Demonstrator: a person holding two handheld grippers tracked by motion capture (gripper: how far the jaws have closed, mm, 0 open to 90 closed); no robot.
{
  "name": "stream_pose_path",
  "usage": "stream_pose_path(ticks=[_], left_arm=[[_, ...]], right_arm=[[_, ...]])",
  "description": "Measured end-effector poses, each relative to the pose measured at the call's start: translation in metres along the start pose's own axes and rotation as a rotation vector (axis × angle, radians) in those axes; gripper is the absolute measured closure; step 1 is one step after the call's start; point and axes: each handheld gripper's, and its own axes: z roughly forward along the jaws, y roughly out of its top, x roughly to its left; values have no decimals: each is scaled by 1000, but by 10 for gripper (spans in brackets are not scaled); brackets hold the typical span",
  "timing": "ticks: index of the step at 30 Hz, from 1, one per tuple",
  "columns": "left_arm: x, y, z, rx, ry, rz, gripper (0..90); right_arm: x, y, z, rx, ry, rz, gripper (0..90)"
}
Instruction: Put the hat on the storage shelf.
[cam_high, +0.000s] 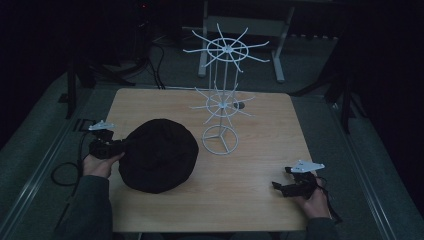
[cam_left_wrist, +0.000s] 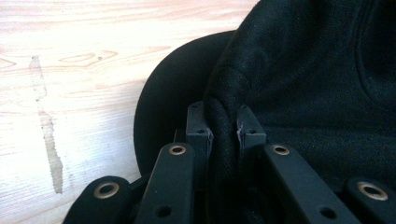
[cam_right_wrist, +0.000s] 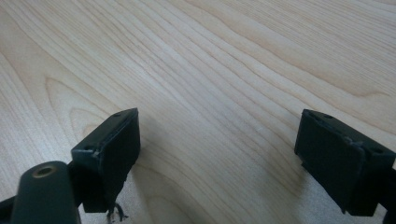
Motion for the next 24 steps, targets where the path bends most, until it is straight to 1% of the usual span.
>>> stream_pose_path(ticks=[4, 8, 11, 12, 19, 24], left_arm=[[0, 3, -4, -26, -9, -23, 806], [-1, 6, -7, -41, -15, -32, 806], [-1, 9, -11, -58, -23, -40, 806], [-1, 10, -13, -69, -30, -49, 805], [-1, 13, -18, -91, -47, -68, 803], [-1, 15, -23, -109, -60, -92, 801]], right_arm=[[0, 0, 0, -1, -1, 1, 141], [0, 0, 0, -1, -1, 1, 141], [0, 0, 0, -1, -1, 1, 141], [0, 0, 0, 0, -2, 1, 141], [0, 0, 0, -1, -1, 1, 141], [0, 0, 0, -1, -2, 1, 141]])
